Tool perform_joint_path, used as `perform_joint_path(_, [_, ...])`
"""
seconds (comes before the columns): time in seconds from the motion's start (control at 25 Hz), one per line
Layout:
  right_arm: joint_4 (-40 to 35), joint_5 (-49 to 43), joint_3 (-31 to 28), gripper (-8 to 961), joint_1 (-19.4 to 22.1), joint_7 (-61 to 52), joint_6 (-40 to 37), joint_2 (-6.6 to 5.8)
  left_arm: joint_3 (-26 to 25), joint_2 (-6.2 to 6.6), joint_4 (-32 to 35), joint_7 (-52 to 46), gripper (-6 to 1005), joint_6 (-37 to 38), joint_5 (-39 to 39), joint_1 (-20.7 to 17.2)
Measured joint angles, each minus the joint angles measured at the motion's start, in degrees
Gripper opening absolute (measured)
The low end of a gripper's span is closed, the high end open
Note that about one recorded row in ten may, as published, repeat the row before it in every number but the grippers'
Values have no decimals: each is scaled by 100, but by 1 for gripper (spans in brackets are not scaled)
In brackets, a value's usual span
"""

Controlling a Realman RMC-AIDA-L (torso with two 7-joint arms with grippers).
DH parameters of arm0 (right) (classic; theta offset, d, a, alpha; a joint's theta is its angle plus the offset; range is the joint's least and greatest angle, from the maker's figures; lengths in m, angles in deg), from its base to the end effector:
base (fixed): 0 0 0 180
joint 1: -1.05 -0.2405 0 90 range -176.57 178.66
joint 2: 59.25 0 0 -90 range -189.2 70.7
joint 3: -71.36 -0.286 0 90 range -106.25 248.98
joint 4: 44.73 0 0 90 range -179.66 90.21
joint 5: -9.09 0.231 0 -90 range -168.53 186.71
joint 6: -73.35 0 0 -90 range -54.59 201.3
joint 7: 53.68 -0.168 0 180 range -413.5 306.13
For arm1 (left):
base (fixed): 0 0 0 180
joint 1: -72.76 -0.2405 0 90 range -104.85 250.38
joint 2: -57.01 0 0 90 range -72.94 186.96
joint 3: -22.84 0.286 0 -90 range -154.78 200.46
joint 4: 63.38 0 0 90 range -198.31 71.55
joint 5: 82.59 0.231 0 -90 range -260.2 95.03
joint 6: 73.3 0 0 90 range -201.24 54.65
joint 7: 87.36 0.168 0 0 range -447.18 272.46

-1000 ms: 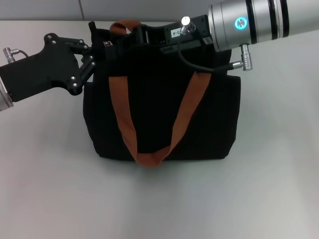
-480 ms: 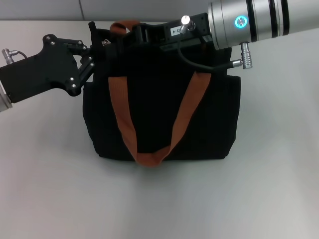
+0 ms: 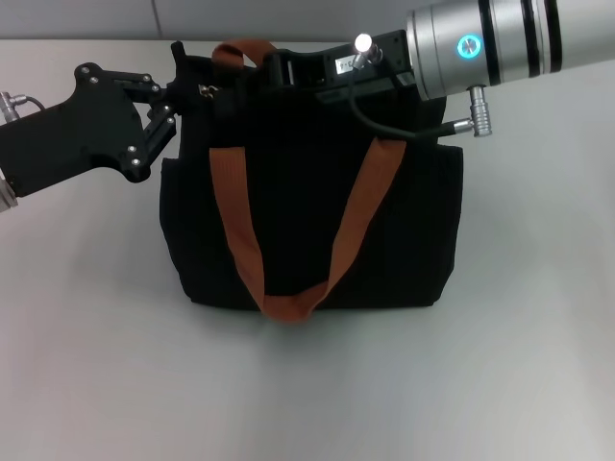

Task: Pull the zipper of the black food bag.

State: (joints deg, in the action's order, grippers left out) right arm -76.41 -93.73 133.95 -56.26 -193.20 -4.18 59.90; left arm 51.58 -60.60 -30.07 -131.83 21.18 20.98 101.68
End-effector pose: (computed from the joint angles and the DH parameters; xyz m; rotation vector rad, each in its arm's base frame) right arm 0.0834 0.4461 -0.0989 2.5518 -1.4454 -0.5891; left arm -0.2897 0.3708 0.0116 -2.3983 0.0628 -0.8352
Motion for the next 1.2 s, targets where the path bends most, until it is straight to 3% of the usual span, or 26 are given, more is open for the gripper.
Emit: perform_joint_path(1.2, [-1033, -570, -32, -1, 1032, -499, -51, -14, -7, 19, -1, -12, 32, -8, -71, -17])
